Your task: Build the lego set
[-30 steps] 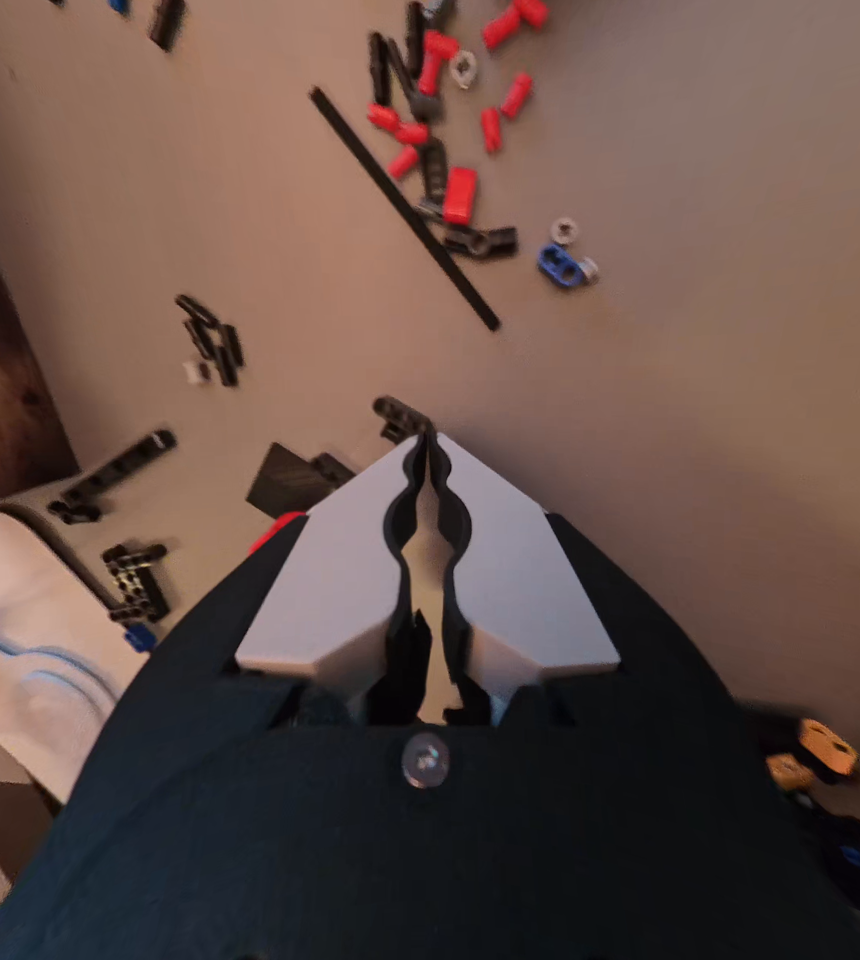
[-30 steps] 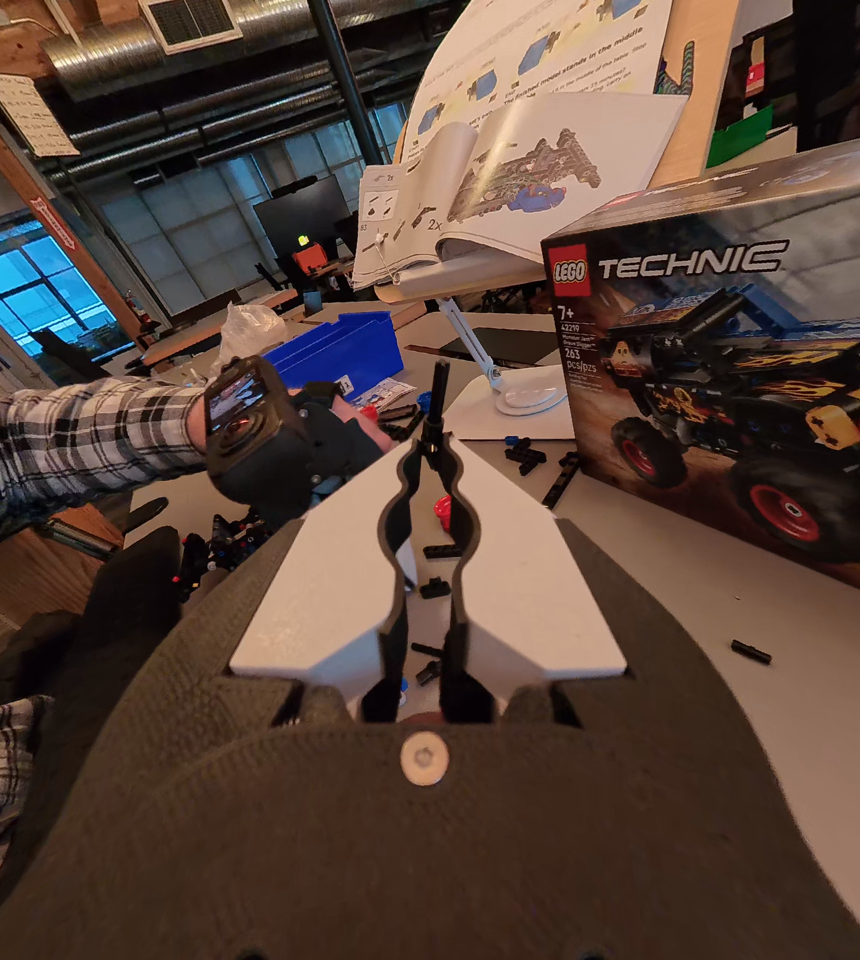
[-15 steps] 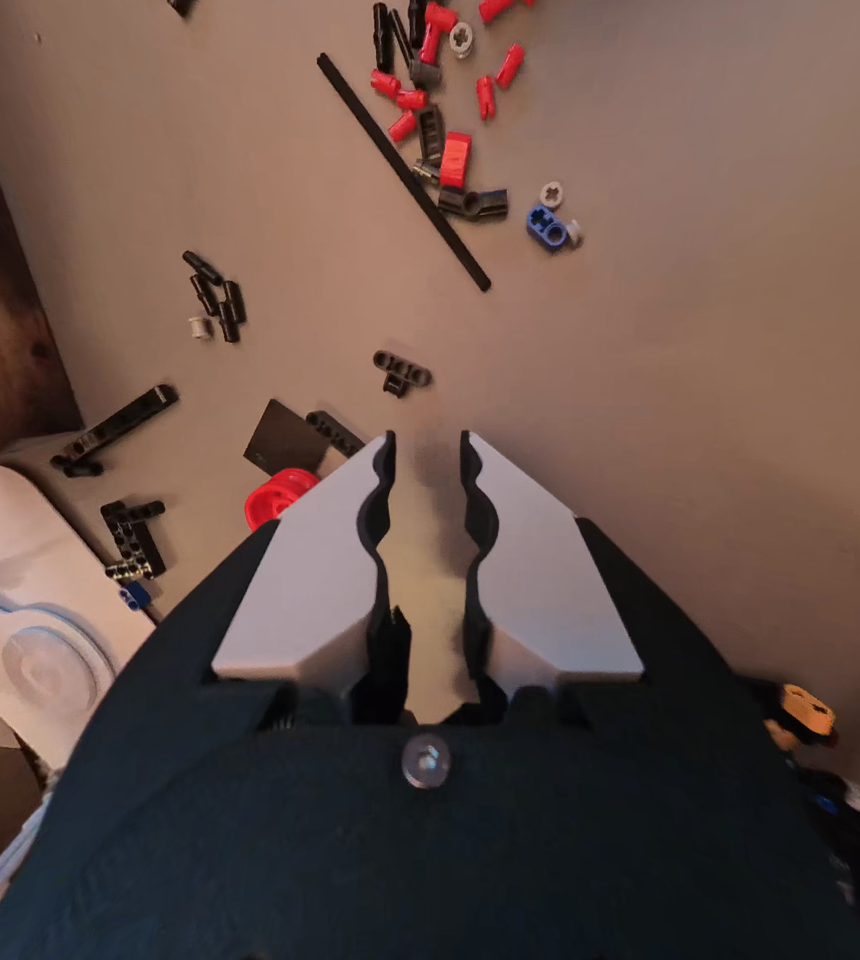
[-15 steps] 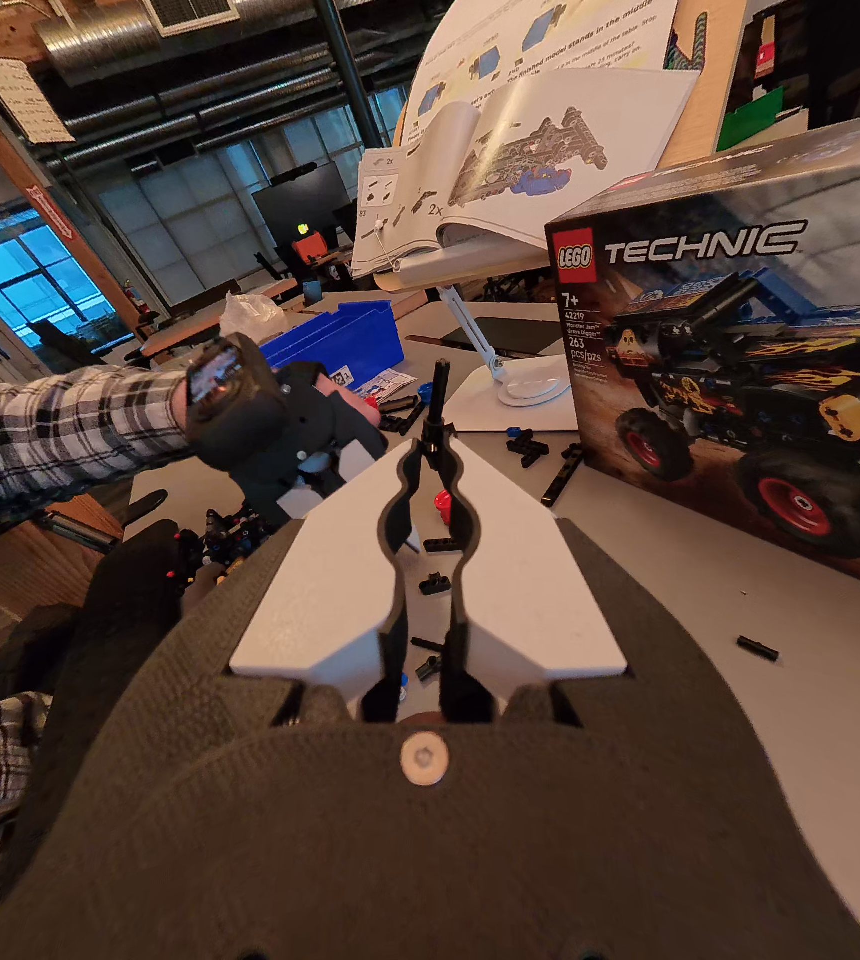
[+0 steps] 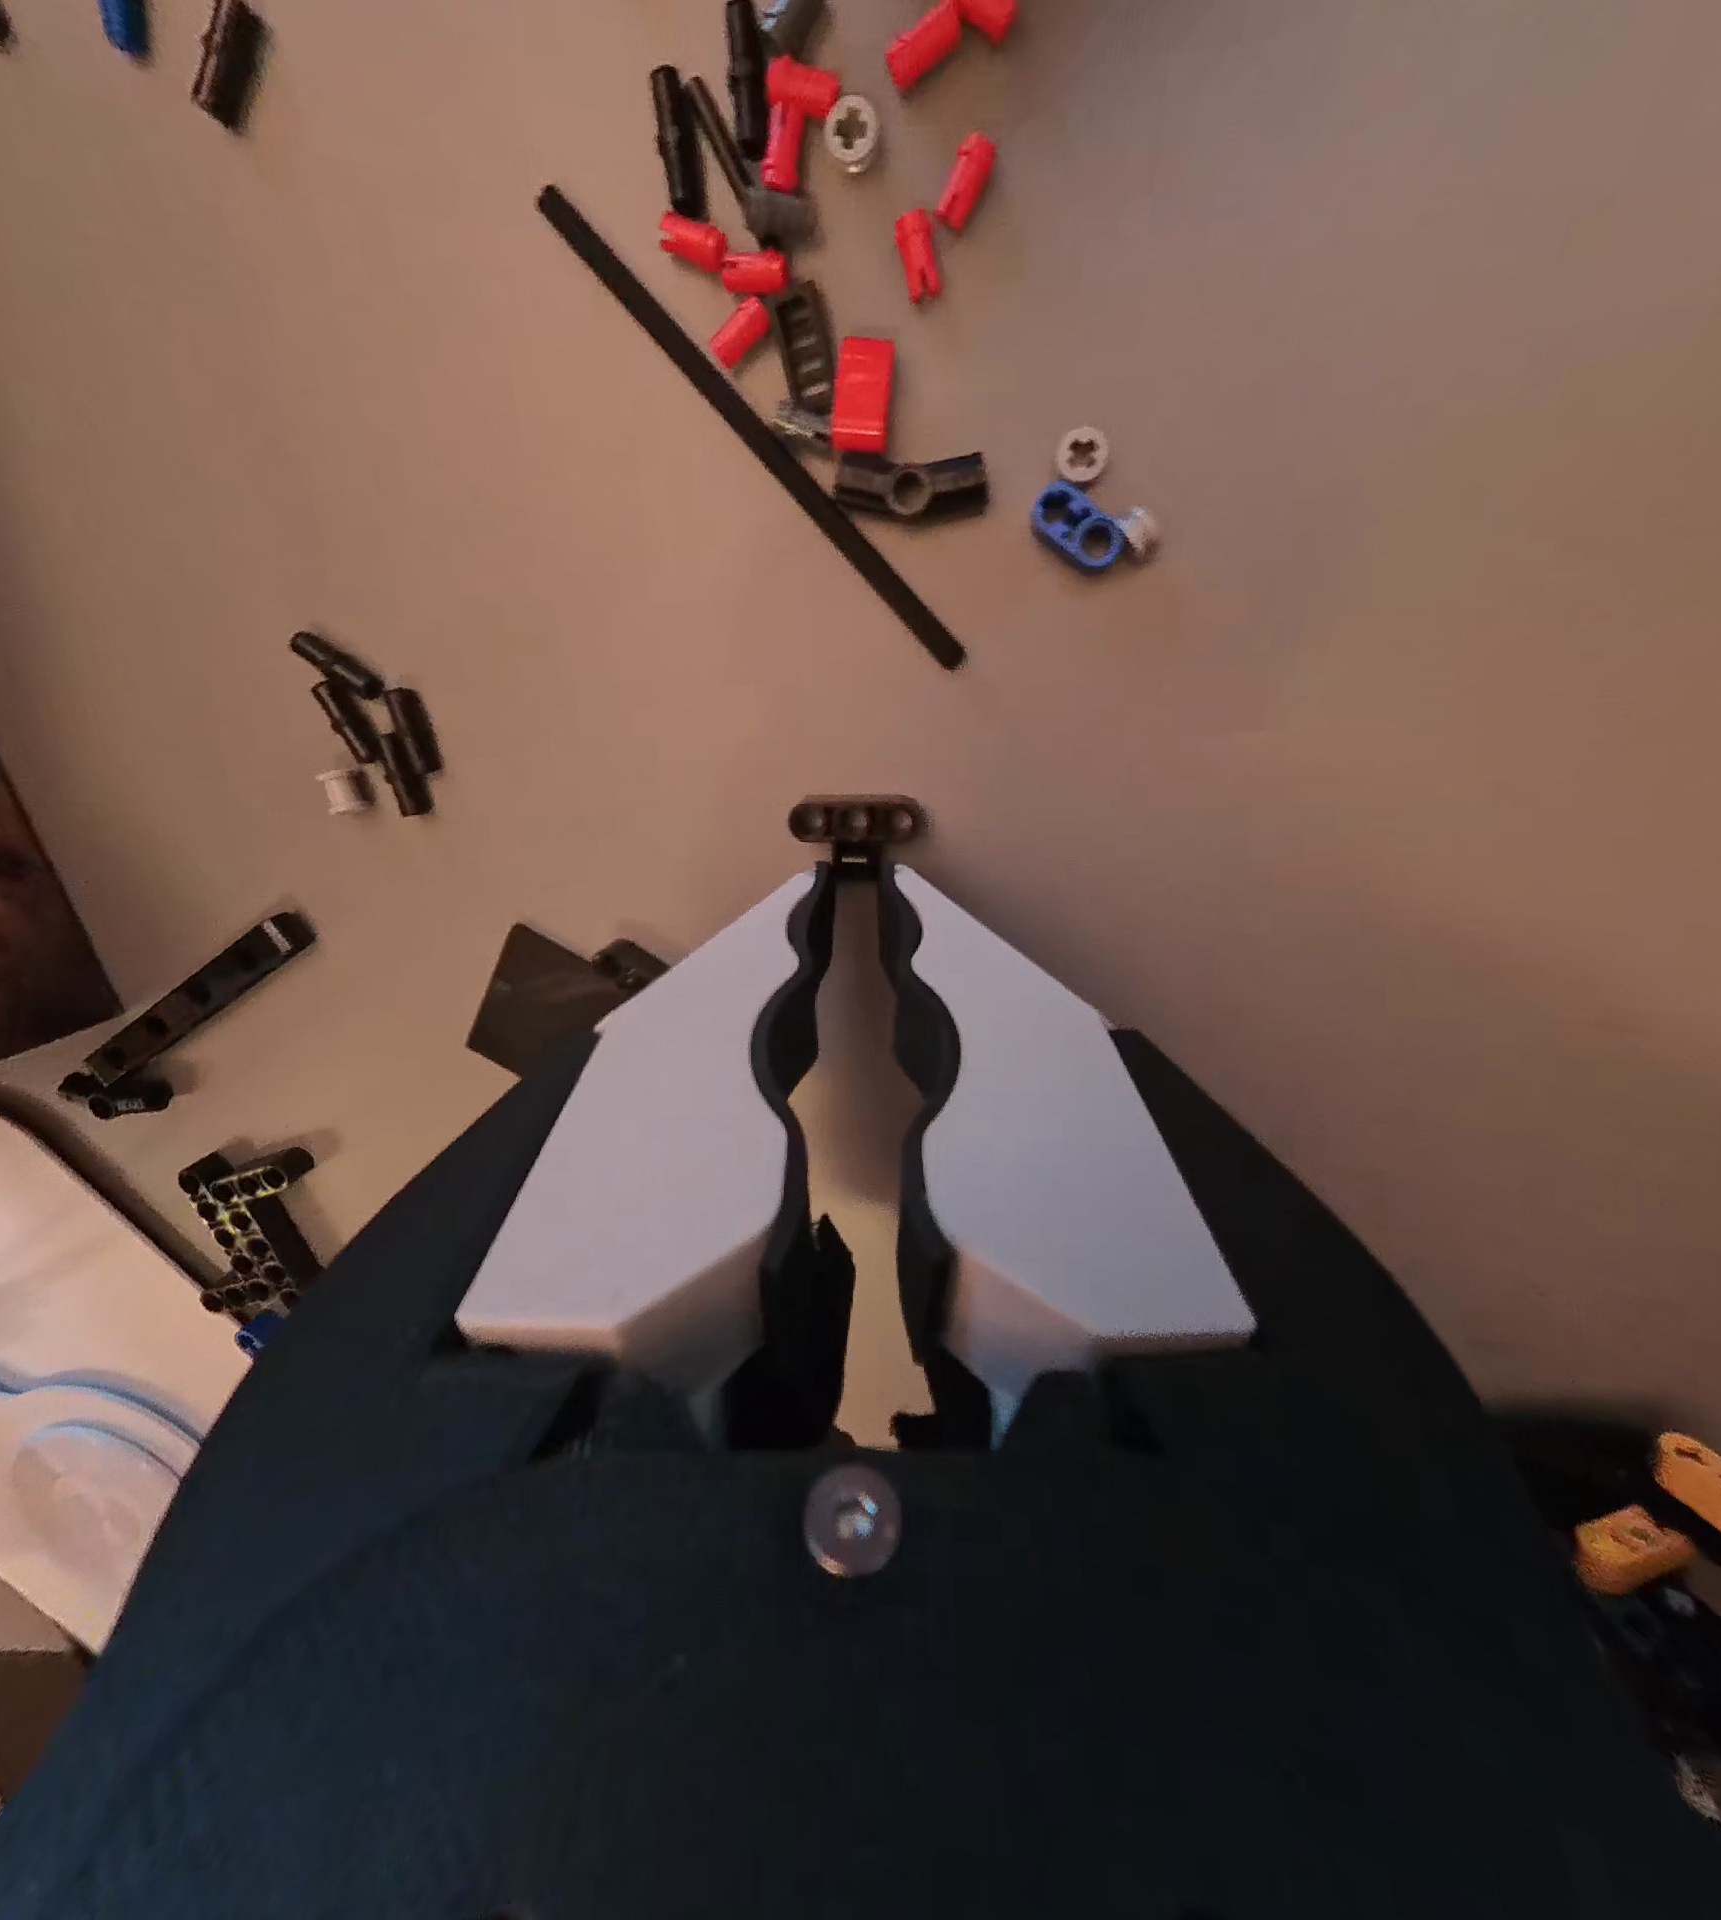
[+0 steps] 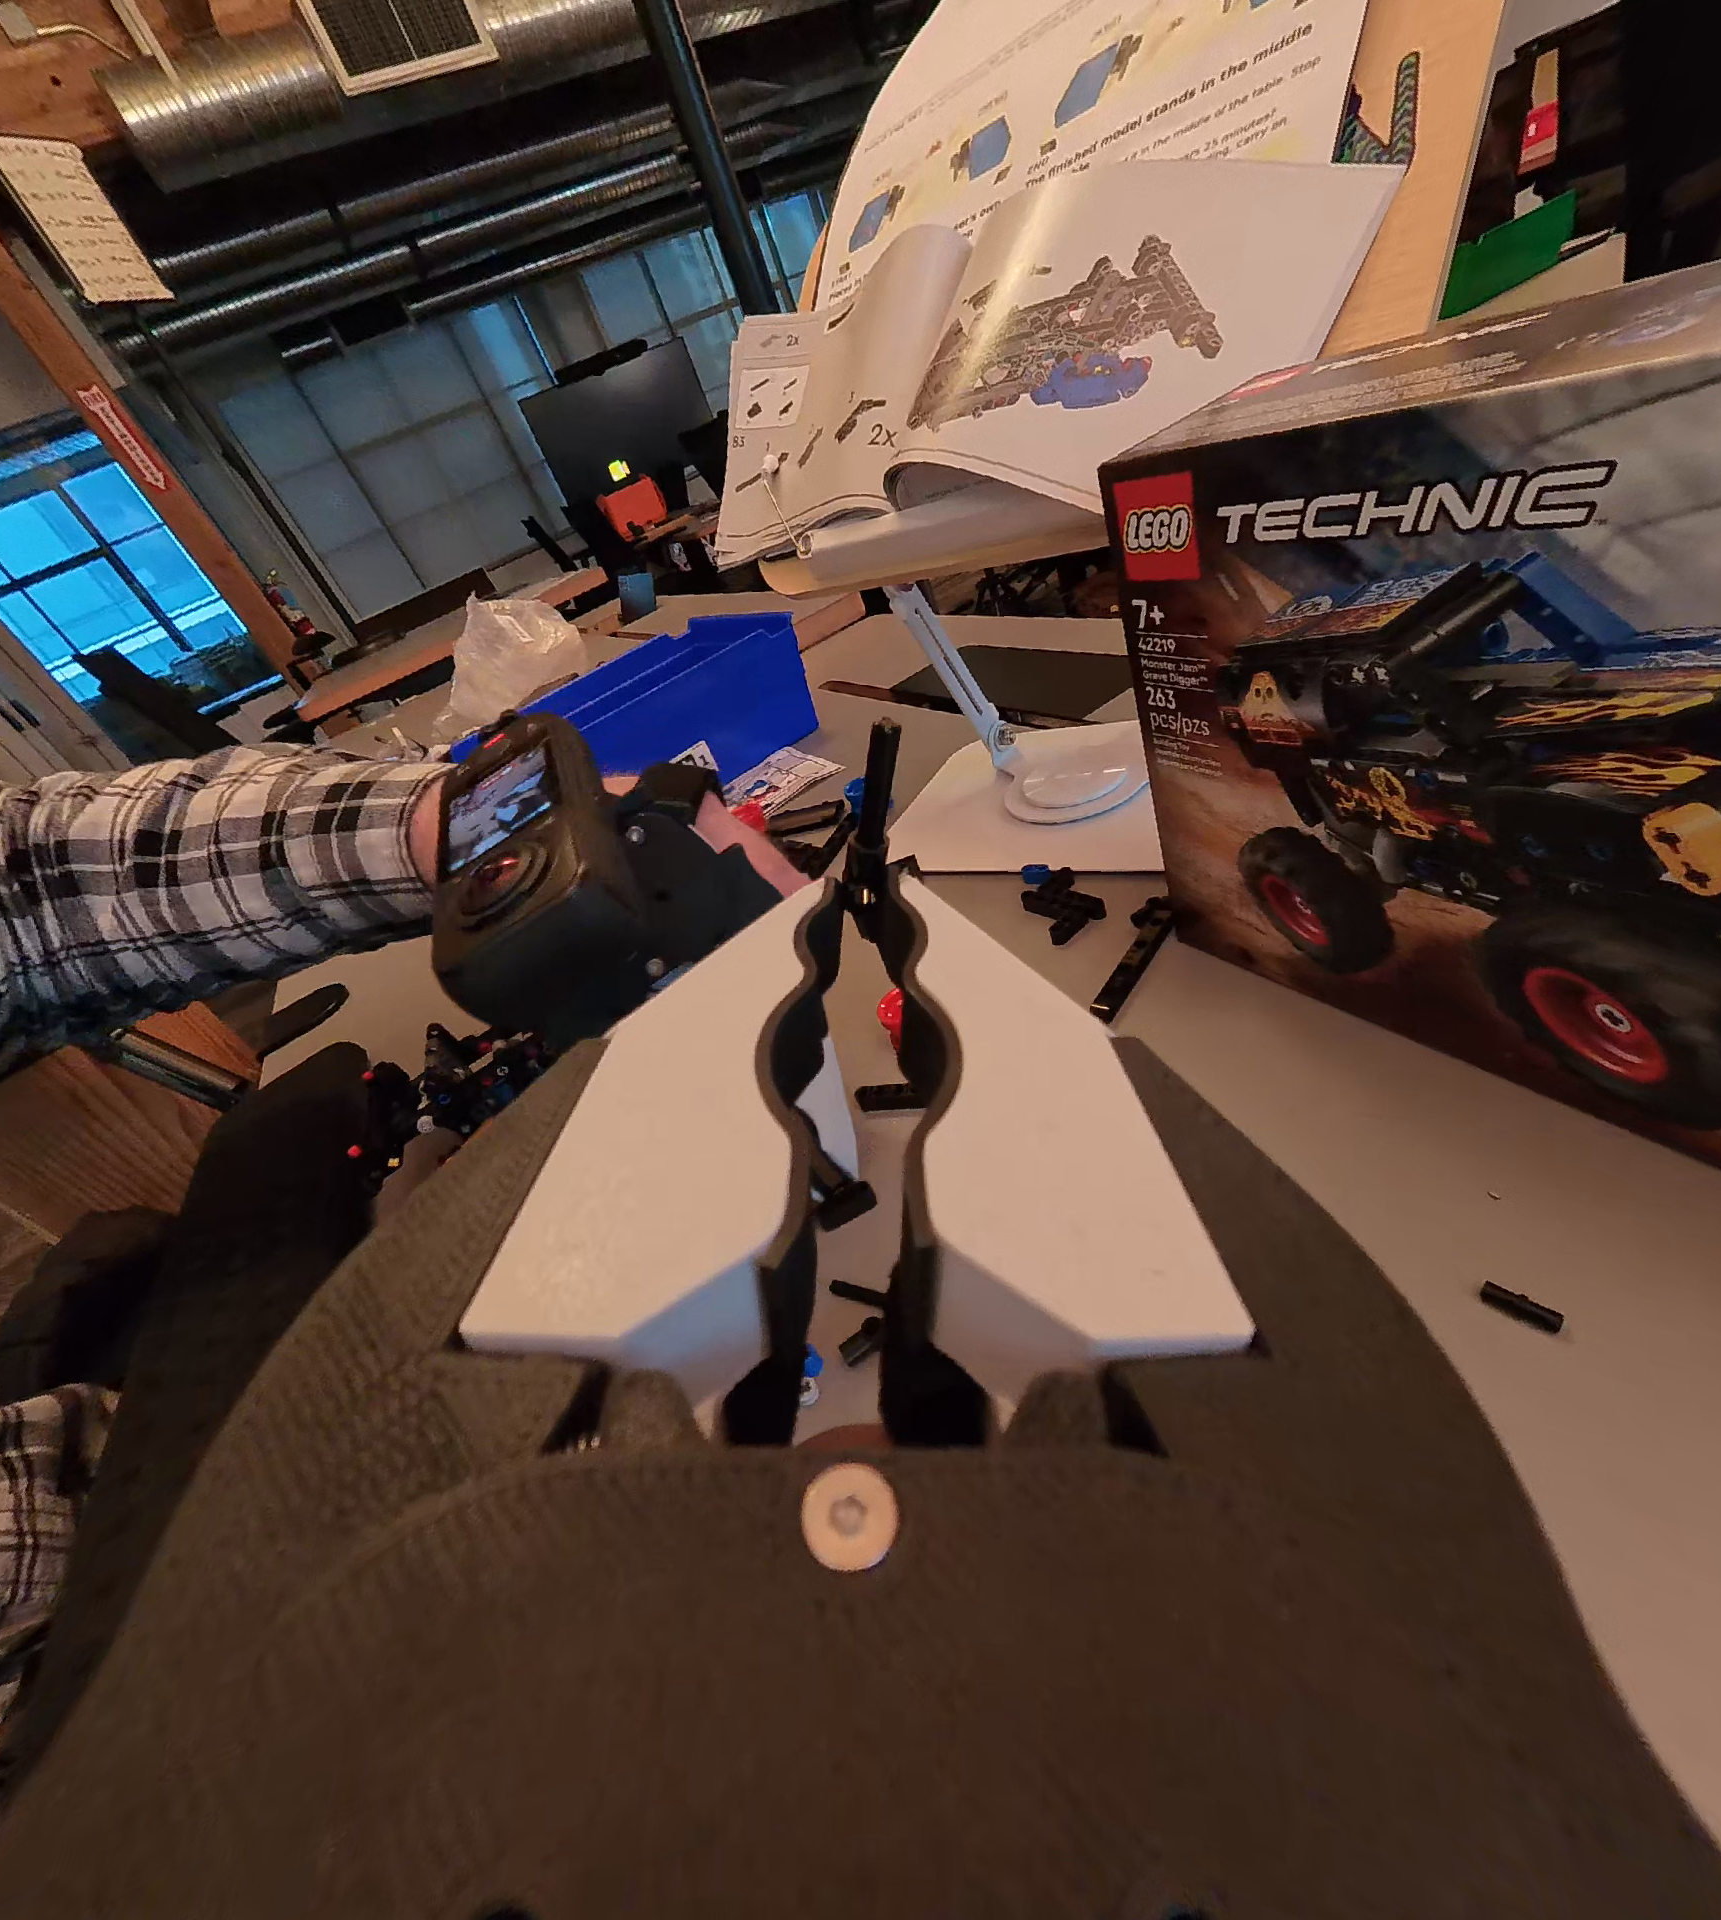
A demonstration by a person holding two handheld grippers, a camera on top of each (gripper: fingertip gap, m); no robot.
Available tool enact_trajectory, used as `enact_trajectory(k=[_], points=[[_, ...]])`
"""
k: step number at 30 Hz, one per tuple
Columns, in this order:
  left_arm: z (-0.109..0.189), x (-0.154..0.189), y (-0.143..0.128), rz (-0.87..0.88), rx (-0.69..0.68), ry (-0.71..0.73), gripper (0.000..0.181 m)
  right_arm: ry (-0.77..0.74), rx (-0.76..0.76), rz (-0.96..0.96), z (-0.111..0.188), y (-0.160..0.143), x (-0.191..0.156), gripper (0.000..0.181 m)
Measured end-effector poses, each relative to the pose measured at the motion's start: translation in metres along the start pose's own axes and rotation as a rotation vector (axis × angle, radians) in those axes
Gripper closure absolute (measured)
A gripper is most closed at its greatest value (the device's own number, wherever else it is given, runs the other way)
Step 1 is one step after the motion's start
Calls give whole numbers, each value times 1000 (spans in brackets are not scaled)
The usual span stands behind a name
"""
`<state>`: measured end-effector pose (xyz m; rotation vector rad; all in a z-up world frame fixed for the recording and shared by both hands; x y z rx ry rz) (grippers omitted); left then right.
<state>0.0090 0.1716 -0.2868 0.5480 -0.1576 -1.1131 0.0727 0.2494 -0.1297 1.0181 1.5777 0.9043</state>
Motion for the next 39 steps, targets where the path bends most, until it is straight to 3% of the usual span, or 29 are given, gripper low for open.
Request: enact_trajectory(k=[12,20,28,39], points=[[9,57,1,-46,-87,-118,175,8,-20,2,-2,-5,-2,176],[14,85,2,11,-101,-113,173,27,-38,-1,-4,-9,-6,176],[36,79,2,125,30,-4,163,71,-78,-6,-9,-18,-16,176],[18,86,3,62,19,-8,161,168,-234,-36,-16,-55,-34,176]])
Point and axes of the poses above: each gripper's, where its closed fingertips meet, z back along the fingers, y out of its top, x = y × z across the jaws, the point moved 1 cm from there along z, back along the fingers, and after that the axes turned 15 degrees about x, right-handed, at the moved point
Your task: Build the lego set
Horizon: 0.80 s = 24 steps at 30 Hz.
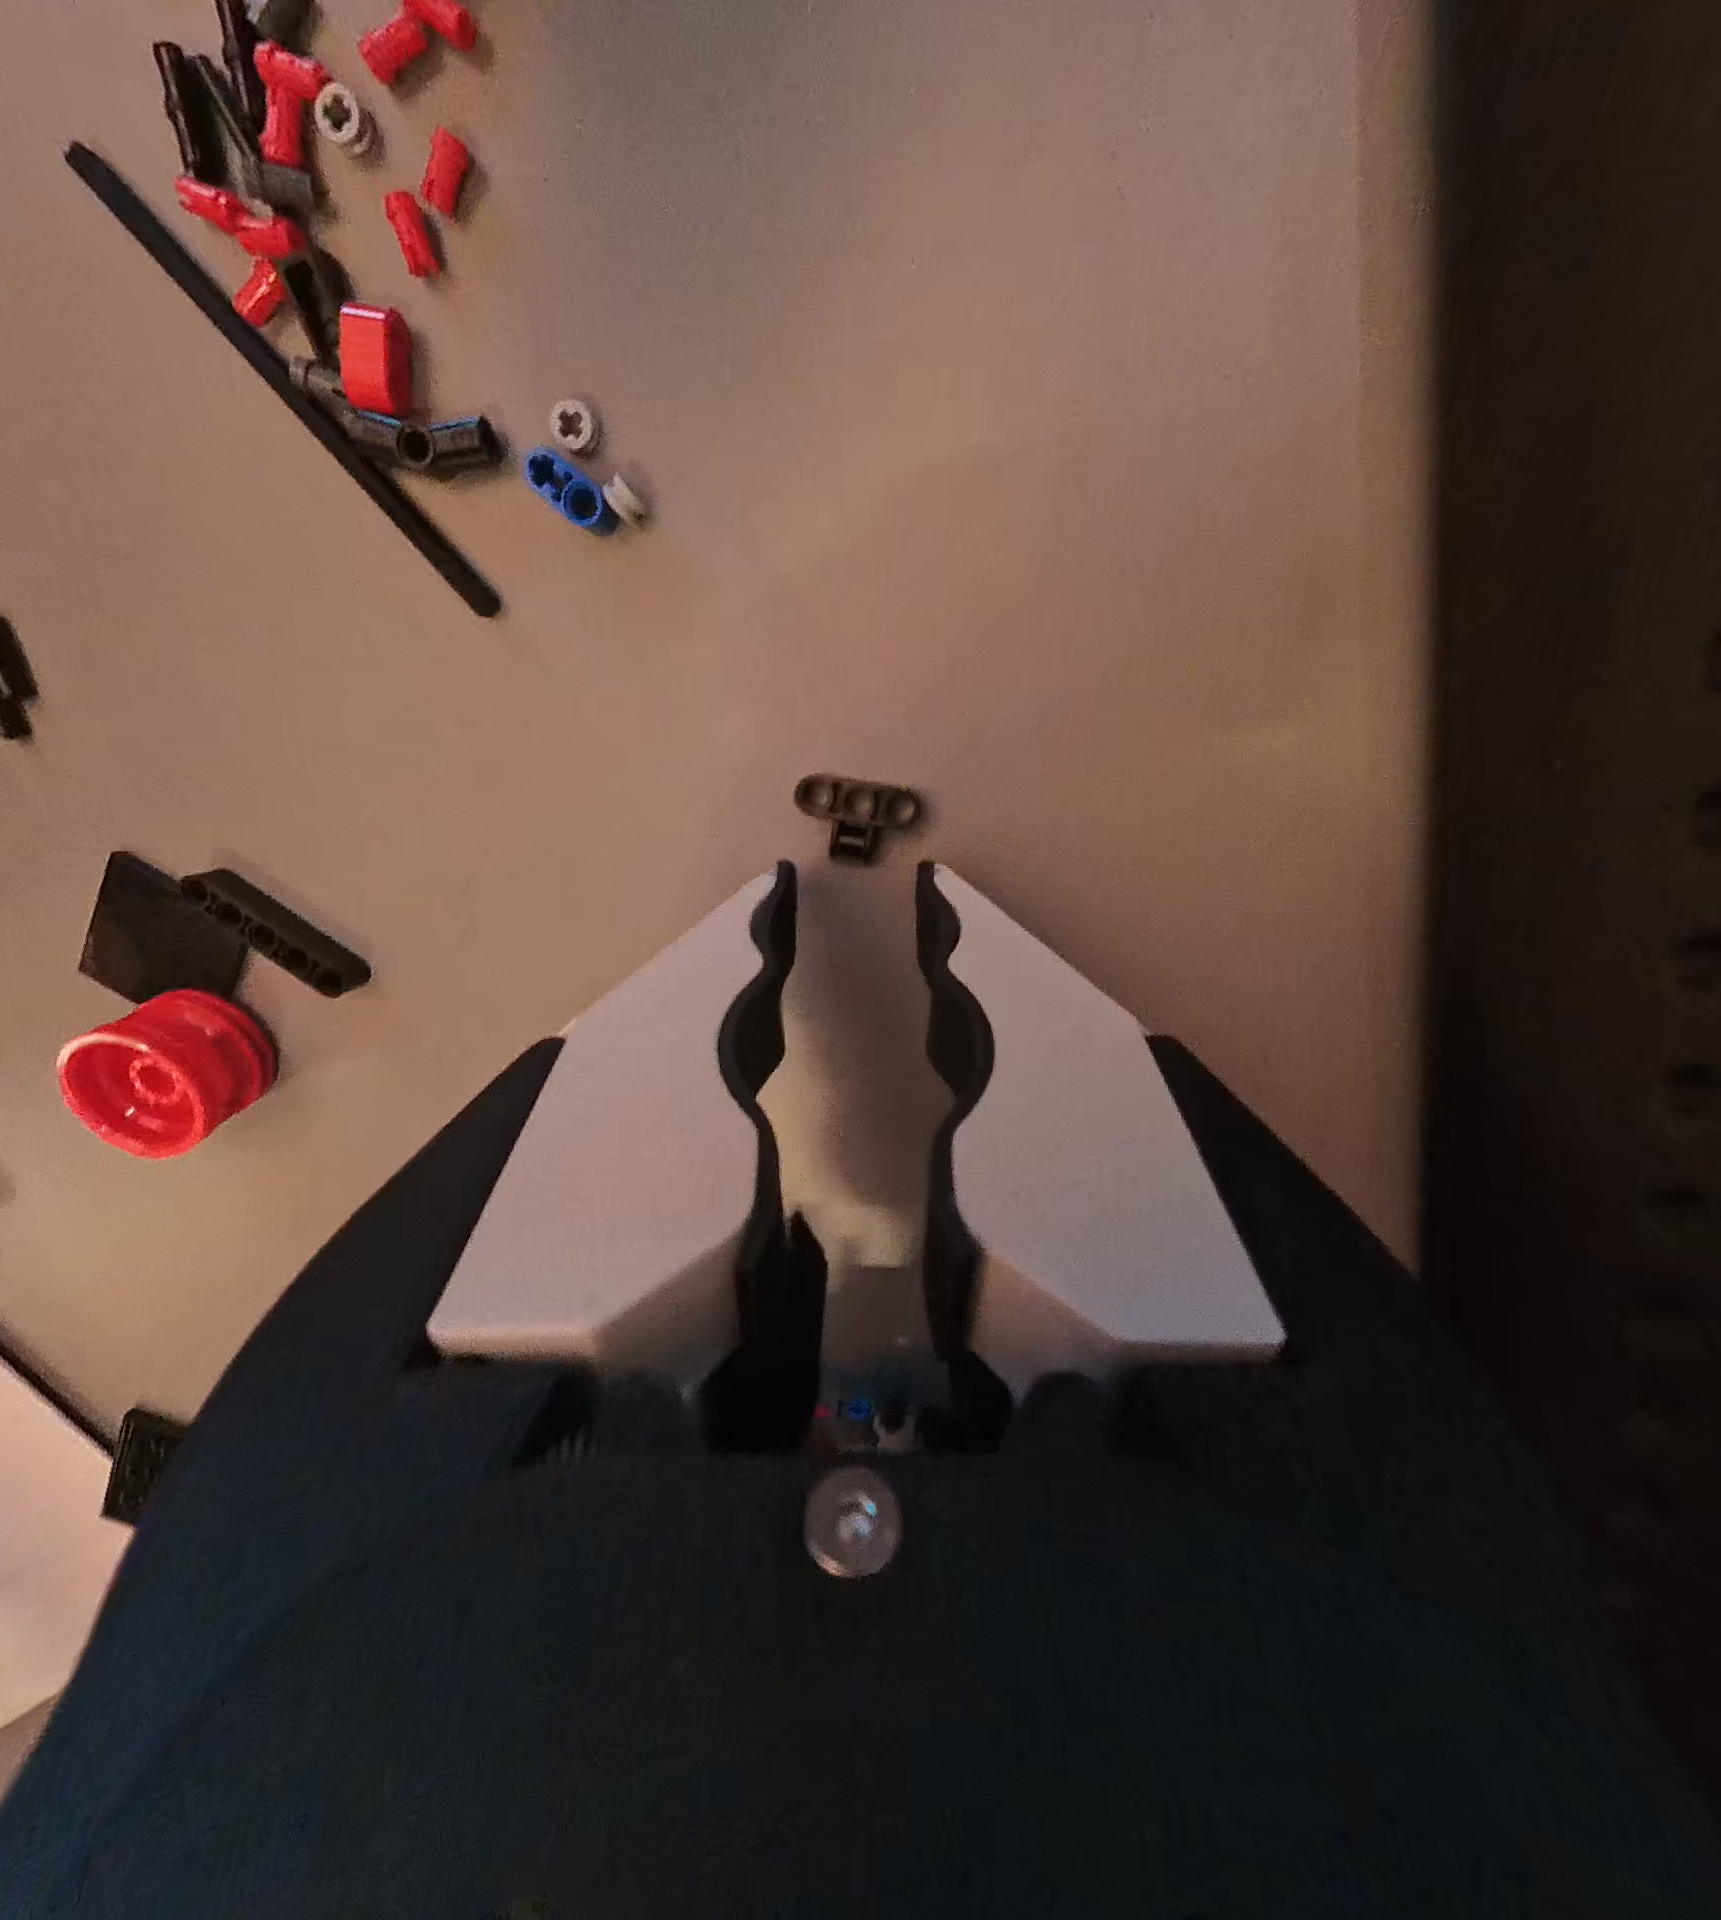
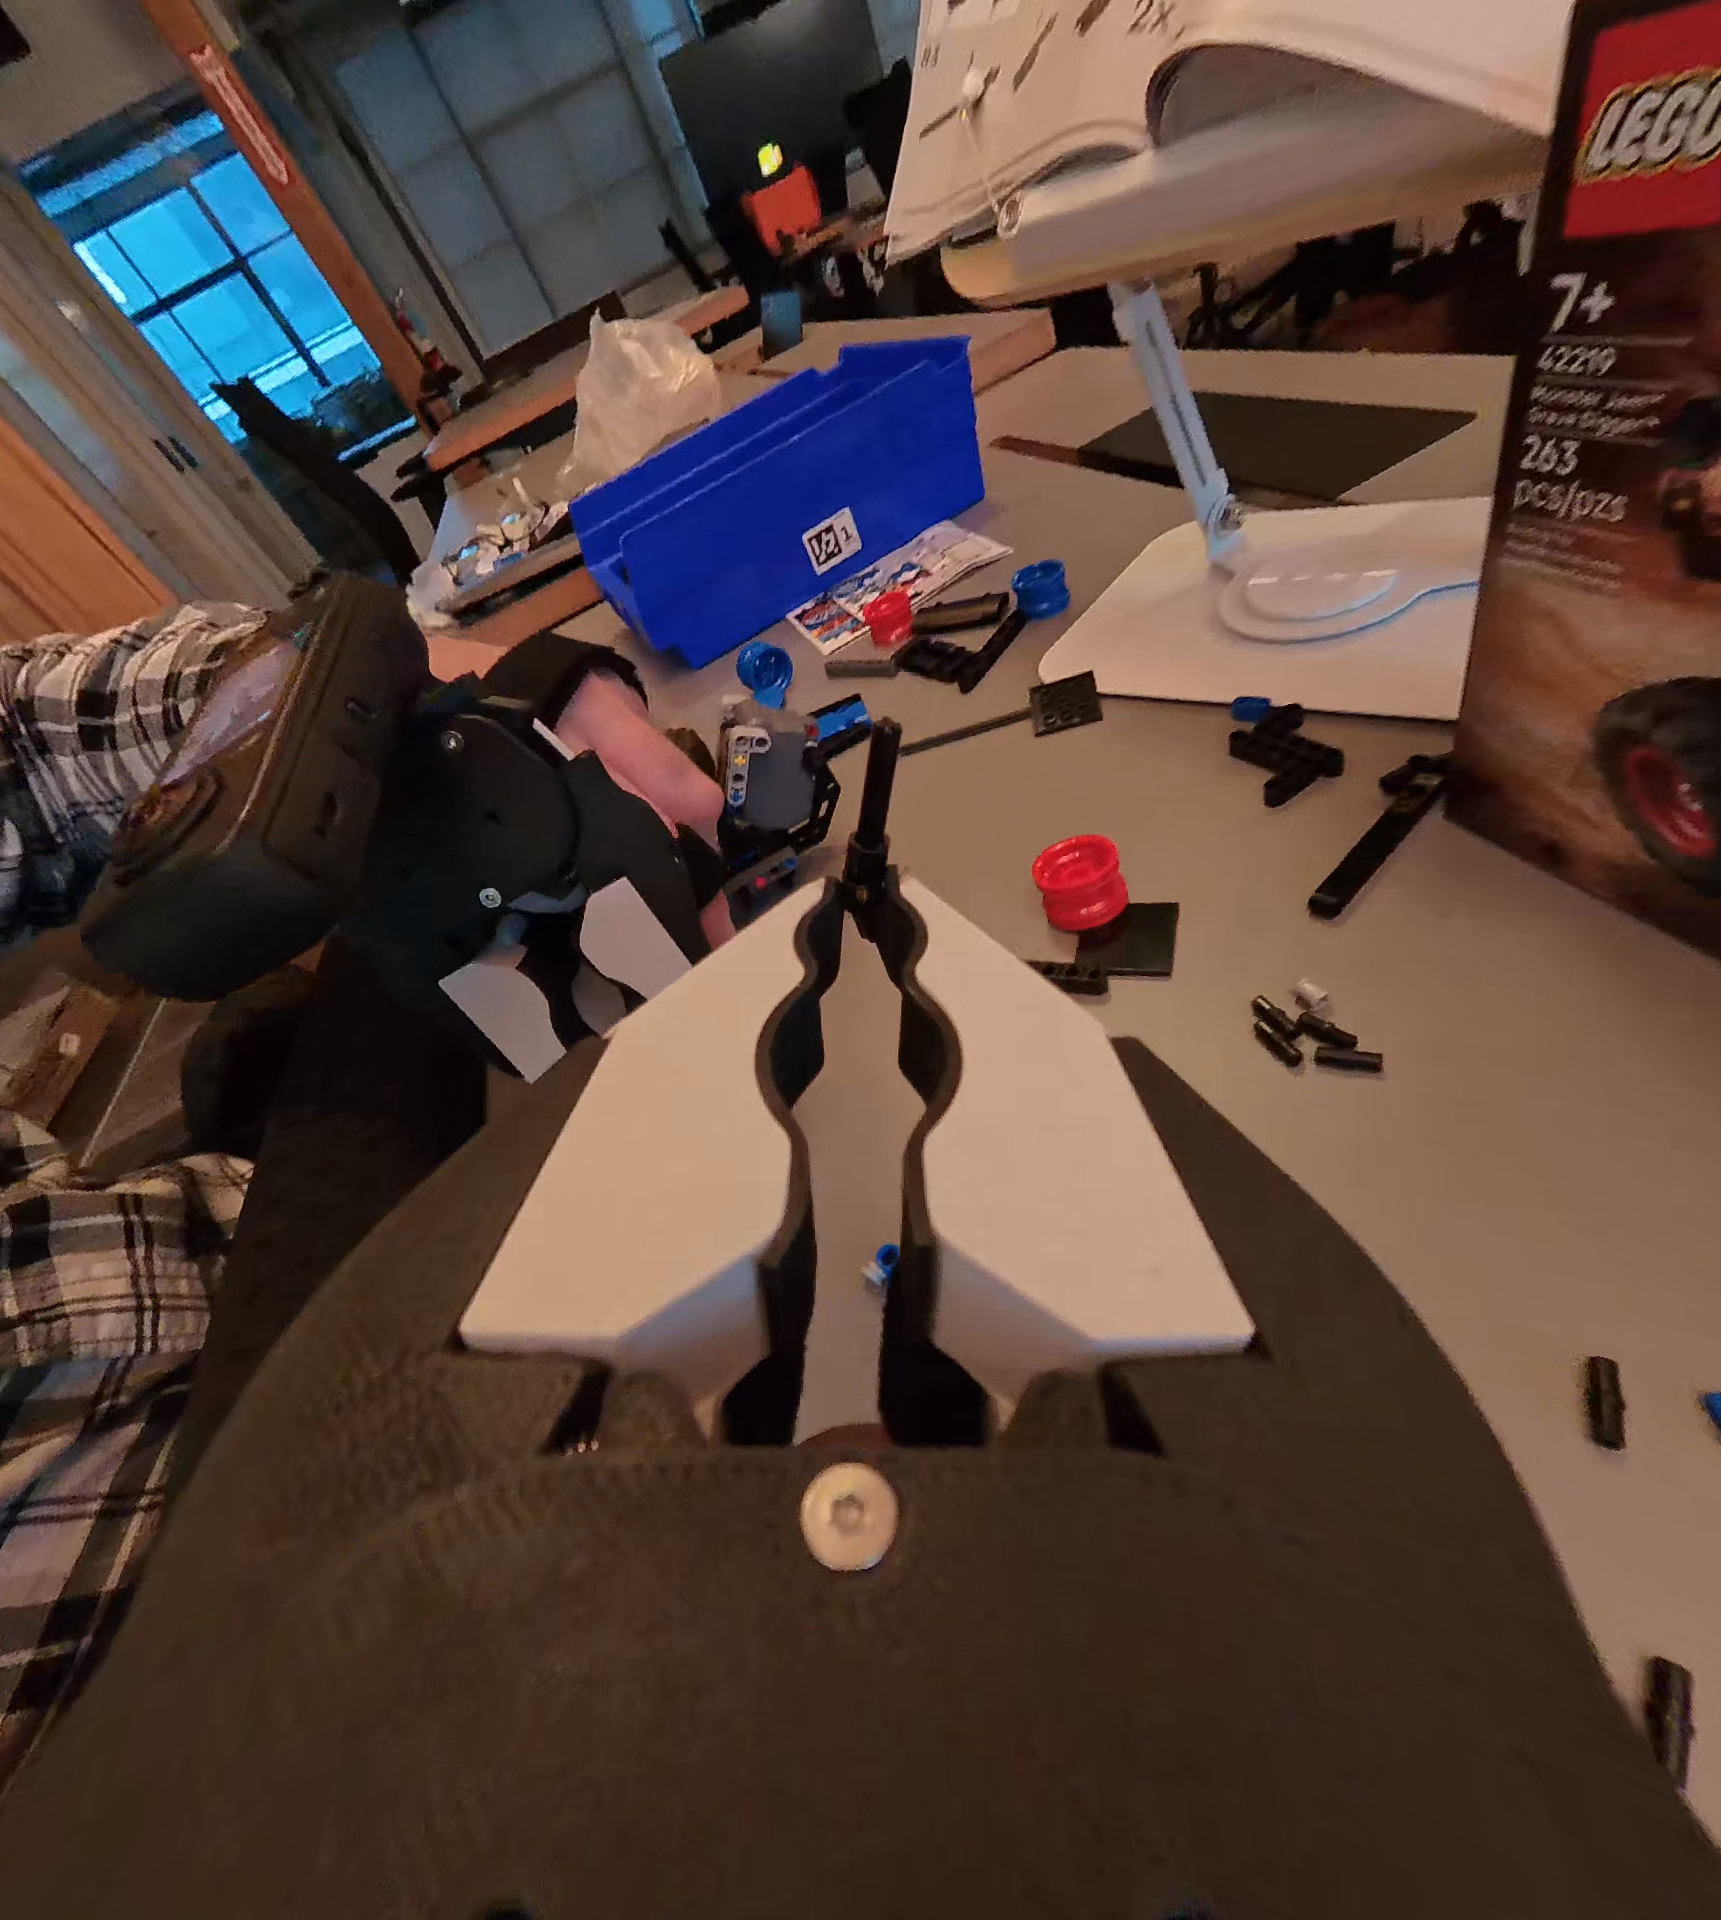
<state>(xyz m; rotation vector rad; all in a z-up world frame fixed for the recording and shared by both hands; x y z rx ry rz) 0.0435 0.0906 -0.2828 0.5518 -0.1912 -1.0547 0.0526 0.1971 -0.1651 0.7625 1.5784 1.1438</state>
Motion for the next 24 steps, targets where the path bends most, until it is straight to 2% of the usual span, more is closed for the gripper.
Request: enact_trajectory(k=[2,5,8,13,17,20,24], points=[[-4,3,1,-7,-3,-5,162,6,-25,-1,-2,-5,-1,176],[-8,3,5,9,21,18,175,18,-47,-3,-4,-10,-3,176],[-8,3,7,19,39,47,175,36,-75,-10,-6,-16,-6,176],[4,8,16,87,116,145,175,72,-133,-15,-13,-30,-14,176],[16,19,10,112,95,277,175,115,-188,-14,-19,-43,-24,176],[19,30,6,83,64,351,175,156,-255,-6,-24,-58,-35,176],[21,45,10,78,113,416,175,190,-382,-15,-29,-86,-46,176]])
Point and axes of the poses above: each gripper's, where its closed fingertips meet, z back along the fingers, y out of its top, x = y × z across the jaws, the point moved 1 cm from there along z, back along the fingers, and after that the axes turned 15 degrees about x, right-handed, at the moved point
